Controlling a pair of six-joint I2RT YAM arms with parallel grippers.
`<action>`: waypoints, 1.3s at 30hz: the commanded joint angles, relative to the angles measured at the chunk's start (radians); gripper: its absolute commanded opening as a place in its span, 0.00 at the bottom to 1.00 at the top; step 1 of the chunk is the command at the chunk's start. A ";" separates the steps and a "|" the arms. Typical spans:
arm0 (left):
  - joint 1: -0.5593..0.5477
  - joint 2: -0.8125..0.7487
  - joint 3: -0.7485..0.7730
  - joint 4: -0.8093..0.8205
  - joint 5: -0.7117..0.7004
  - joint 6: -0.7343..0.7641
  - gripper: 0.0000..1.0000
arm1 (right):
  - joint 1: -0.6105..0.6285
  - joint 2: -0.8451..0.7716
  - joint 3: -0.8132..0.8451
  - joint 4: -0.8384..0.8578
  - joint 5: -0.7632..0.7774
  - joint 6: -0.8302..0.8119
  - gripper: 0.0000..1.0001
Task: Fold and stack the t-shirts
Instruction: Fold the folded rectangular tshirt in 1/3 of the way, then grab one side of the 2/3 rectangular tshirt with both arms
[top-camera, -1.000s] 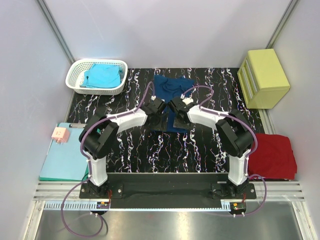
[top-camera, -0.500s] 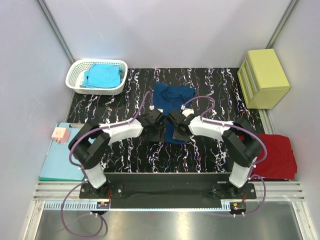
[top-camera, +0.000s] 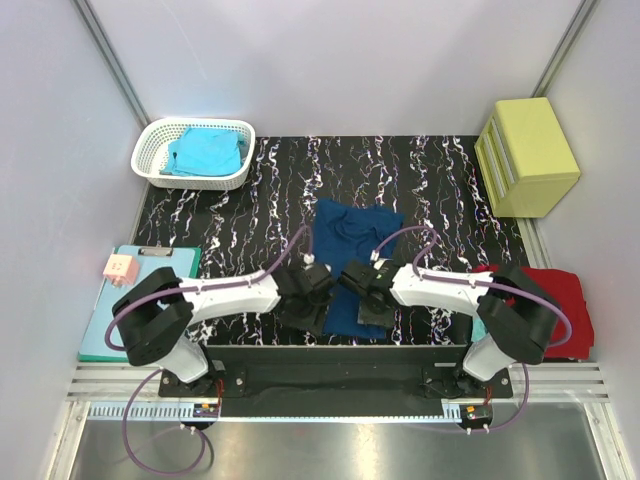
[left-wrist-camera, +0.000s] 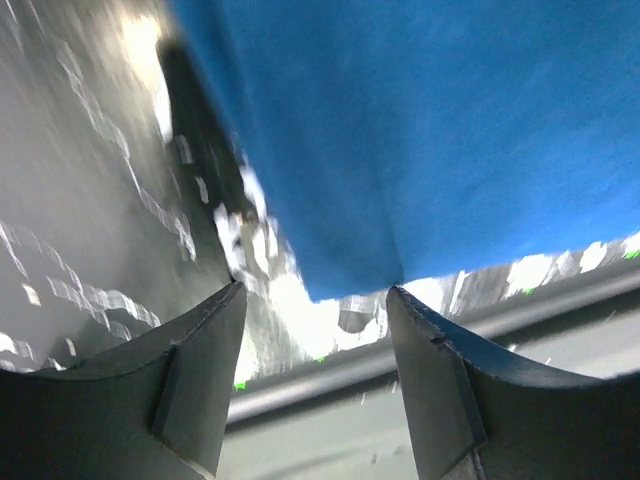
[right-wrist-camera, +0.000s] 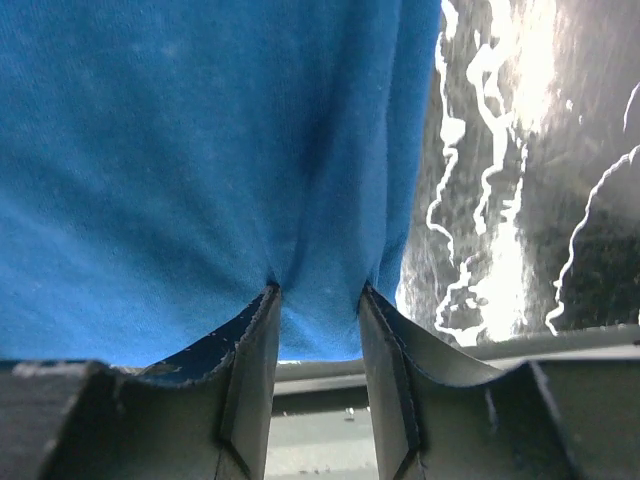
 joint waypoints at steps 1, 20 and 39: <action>-0.136 -0.079 -0.039 -0.090 0.027 -0.054 0.63 | 0.042 0.001 -0.036 -0.108 -0.054 0.054 0.44; -0.020 -0.231 0.103 0.025 -0.274 0.030 0.70 | -0.121 -0.294 0.111 -0.068 0.271 -0.103 0.55; 0.019 -0.012 0.180 0.191 -0.115 0.126 0.67 | -0.461 0.447 0.765 -0.036 0.032 -0.425 0.48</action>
